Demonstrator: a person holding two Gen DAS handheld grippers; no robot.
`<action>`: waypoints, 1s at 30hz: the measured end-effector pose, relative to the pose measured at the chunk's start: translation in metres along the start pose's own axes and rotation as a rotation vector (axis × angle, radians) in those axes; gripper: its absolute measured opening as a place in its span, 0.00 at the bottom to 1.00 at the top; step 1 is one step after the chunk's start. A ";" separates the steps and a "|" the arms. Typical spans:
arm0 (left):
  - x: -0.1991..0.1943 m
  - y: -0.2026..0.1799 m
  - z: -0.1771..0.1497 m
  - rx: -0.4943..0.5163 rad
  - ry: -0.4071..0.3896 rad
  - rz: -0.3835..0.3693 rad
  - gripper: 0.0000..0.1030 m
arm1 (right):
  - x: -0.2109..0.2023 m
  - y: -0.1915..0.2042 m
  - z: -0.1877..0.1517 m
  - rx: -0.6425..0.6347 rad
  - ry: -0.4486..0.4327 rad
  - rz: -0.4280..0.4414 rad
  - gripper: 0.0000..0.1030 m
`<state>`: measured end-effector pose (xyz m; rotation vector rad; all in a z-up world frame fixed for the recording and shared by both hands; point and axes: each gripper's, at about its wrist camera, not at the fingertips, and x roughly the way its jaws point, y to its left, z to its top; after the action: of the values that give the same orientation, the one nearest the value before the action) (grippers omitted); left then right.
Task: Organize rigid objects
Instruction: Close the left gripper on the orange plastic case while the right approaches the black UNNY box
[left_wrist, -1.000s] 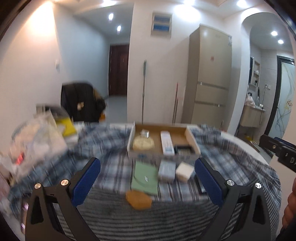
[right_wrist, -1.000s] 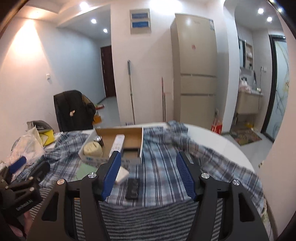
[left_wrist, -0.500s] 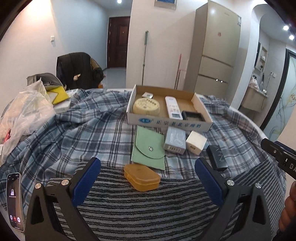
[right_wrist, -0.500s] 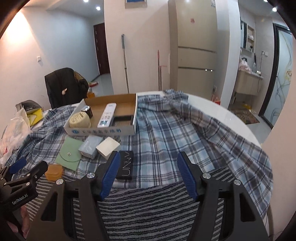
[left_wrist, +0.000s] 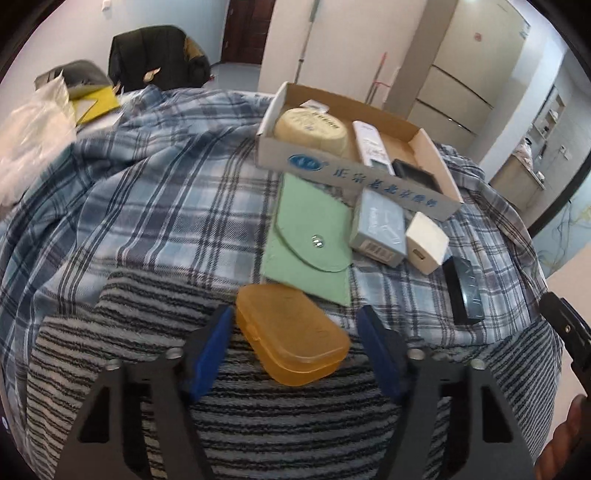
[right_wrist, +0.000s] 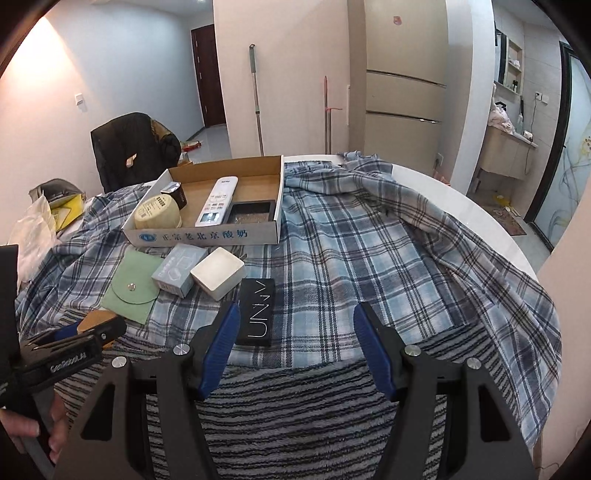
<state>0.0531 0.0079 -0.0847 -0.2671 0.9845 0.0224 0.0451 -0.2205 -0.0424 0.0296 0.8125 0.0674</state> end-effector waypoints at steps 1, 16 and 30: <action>-0.002 0.002 0.000 -0.010 -0.006 -0.003 0.59 | 0.001 0.001 -0.001 -0.003 0.006 -0.001 0.61; -0.036 0.006 -0.026 0.131 -0.006 -0.137 0.59 | -0.001 0.003 -0.007 -0.019 0.039 -0.005 0.61; -0.047 0.016 -0.040 0.139 -0.023 -0.084 0.65 | -0.001 0.007 -0.010 -0.042 0.045 0.003 0.61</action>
<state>-0.0085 0.0188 -0.0703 -0.1799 0.9469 -0.1185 0.0372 -0.2137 -0.0478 -0.0105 0.8559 0.0881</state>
